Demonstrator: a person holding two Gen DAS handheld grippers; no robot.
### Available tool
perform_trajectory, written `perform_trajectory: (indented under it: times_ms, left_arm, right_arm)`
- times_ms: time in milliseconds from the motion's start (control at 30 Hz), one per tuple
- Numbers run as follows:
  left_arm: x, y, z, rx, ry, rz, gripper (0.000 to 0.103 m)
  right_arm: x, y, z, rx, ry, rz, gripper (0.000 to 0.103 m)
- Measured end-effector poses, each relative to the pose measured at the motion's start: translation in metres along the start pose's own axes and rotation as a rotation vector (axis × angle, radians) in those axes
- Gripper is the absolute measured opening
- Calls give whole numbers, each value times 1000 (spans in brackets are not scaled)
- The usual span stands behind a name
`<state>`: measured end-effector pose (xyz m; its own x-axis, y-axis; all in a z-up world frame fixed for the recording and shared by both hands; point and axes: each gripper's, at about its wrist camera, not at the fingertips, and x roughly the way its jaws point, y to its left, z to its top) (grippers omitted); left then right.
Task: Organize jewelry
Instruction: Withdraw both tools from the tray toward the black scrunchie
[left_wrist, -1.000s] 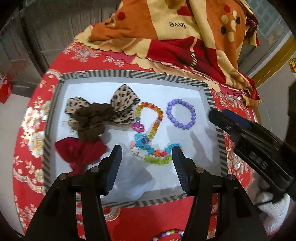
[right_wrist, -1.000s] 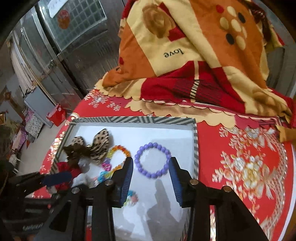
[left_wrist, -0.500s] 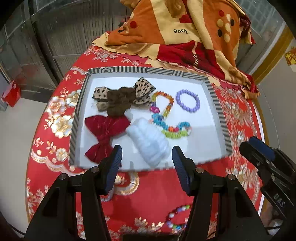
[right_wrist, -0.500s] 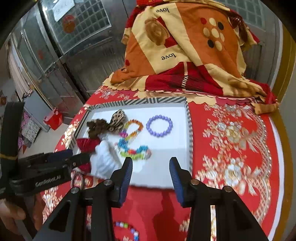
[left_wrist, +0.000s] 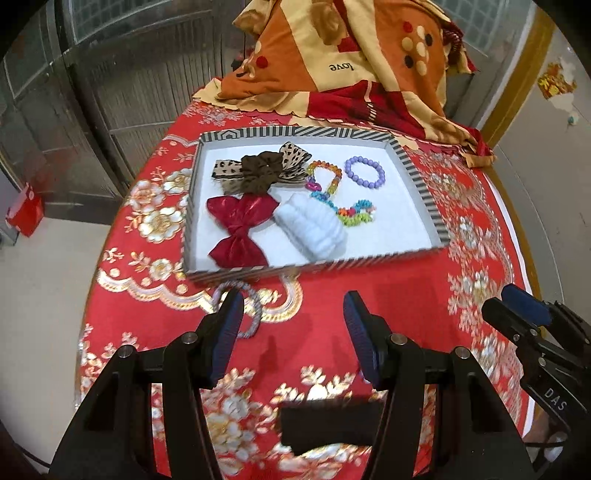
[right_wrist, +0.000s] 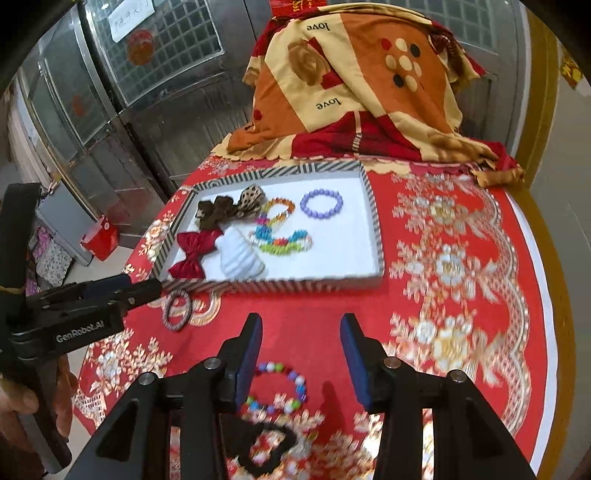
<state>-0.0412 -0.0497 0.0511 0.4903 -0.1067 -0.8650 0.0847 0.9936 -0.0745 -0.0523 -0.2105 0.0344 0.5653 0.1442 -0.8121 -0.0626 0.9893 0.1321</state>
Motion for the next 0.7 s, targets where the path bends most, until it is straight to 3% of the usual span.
perform_trajectory:
  times_ms: [100, 233, 700]
  left_arm:
    - [-10, 3, -11, 18, -12, 1, 56]
    - [-19, 8, -26, 34, -21, -5, 56]
    - [-28, 21, -58, 65, 7, -27, 56]
  right_arm:
    - [-5, 7, -14, 4, 6, -8, 44]
    - [-12, 12, -31, 18, 14, -7, 56]
    - [-16, 14, -68, 49, 58, -35, 56]
